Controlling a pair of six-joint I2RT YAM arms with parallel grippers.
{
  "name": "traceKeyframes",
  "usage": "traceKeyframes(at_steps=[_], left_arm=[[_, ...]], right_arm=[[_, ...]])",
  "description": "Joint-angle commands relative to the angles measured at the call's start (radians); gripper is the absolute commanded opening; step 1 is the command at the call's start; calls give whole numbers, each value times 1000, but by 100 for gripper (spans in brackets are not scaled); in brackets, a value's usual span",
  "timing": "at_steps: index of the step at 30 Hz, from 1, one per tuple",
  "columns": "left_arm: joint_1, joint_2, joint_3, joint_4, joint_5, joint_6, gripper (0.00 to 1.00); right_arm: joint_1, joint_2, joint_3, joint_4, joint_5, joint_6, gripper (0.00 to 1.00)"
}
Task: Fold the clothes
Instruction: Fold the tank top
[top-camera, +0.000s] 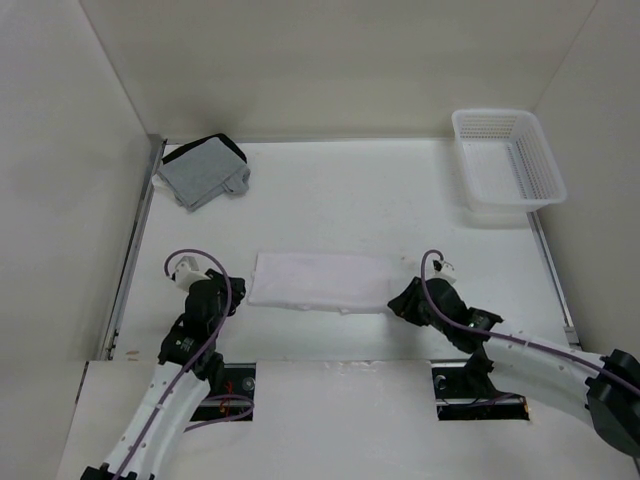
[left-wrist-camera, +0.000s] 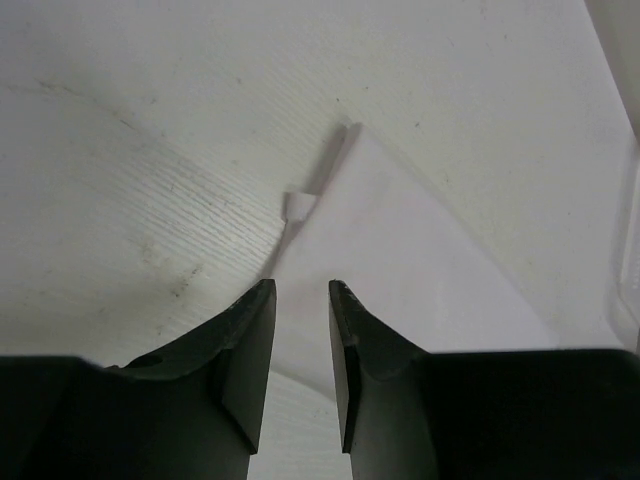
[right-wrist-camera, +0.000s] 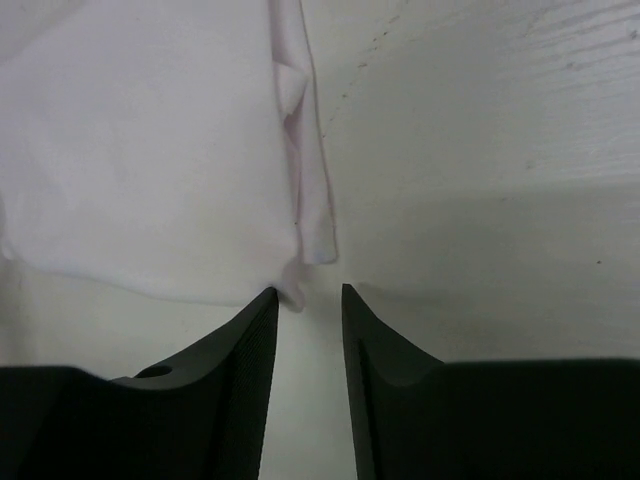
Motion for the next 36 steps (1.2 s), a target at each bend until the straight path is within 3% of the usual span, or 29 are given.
traceKeyframes(at_steps=[1, 4, 9, 13, 17, 22, 28, 36], left_arm=[[3, -8, 61, 55, -54, 33, 26], [-49, 100, 64, 179, -38, 24, 25], [-306, 439, 69, 480, -86, -39, 25], [-491, 656, 80, 638, -172, -76, 25], [-569, 744, 57, 690, -198, -122, 25], [-609, 745, 11, 681, -218, -147, 24], [-571, 589, -20, 554, -233, -101, 23], [-485, 380, -17, 339, -212, -21, 25]], right_arm=[[-26, -24, 52, 1, 39, -41, 40], [-76, 28, 86, 50, 39, -98, 47], [-190, 190, 117, 178, -68, -153, 54], [-215, 270, 97, 279, -157, -131, 55], [-212, 324, 77, 357, -201, -77, 49], [-212, 408, 60, 449, -208, -26, 37], [-213, 402, -1, 603, -162, 21, 9], [-222, 34, 15, 280, -56, -74, 3]])
